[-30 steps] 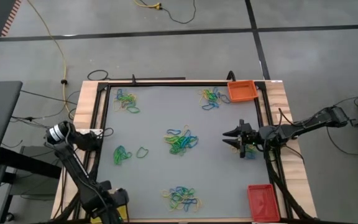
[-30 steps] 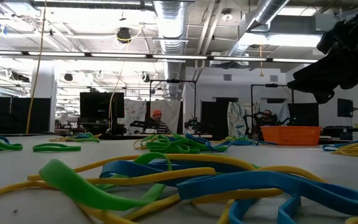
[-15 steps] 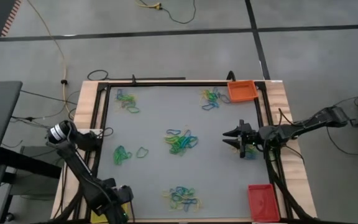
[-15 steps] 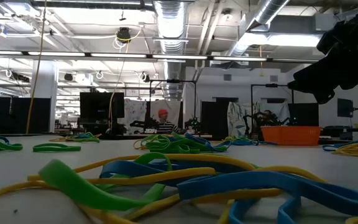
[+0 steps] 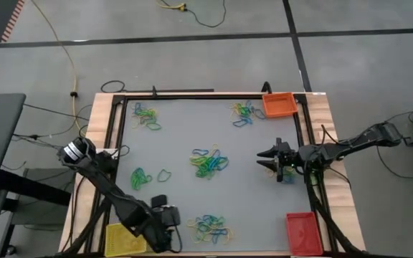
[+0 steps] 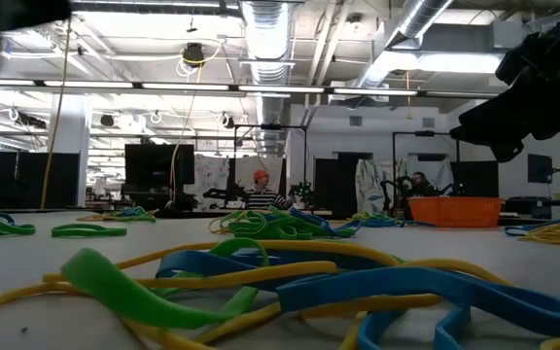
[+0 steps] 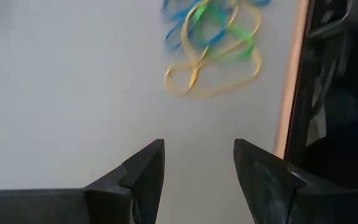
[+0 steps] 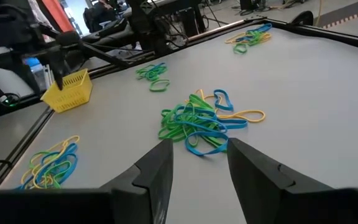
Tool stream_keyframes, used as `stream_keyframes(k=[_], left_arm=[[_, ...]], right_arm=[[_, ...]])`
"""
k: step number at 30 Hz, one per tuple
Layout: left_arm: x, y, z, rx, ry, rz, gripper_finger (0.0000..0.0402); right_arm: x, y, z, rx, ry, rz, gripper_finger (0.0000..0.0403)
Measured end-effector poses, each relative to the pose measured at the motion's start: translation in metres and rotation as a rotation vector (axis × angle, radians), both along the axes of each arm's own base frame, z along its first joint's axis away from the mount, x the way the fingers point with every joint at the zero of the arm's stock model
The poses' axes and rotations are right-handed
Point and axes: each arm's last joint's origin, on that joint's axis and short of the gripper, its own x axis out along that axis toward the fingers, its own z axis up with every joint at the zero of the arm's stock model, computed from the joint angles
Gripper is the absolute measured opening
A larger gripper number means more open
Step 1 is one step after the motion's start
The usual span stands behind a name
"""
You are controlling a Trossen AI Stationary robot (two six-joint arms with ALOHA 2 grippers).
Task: Sort rubber bands into baskets
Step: Put the yellow rubber band into the yellow bin
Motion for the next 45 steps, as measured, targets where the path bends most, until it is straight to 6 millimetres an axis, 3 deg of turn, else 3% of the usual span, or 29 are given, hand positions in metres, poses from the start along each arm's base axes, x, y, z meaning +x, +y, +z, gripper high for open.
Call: stream_keyframes(k=[6,15,22,31,40,45], left_arm=[[0.036,0.003,-0.037,0.008,-0.015,-0.073,0.0181],[0.063,0.003,-0.080,-0.064,0.005,-0.124,0.0181],[0.069,0.001,-0.083,-0.051,-0.051,-0.112,0.0162],[0.067,0.002,-0.085,-0.010,-0.035,-0.154,0.0012],[0.060,0.007,-0.082,0.022,0.030,-0.167,0.0001],[0.055,0.008,-0.066,0.050,0.060,-0.155,0.0000]], right_arm=[[0.000,0.000,0.000,-0.005,0.002,0.001,0.0179],[0.000,0.000,0.000,-0.008,0.003,0.001,0.0179],[0.000,0.000,0.000,-0.008,0.003,0.001,0.0179],[0.000,0.000,0.000,-0.007,0.003,0.001,0.0179],[0.000,0.000,0.000,-0.007,0.003,0.001,0.0179],[0.000,0.000,0.000,-0.007,0.002,0.001,0.0179]])
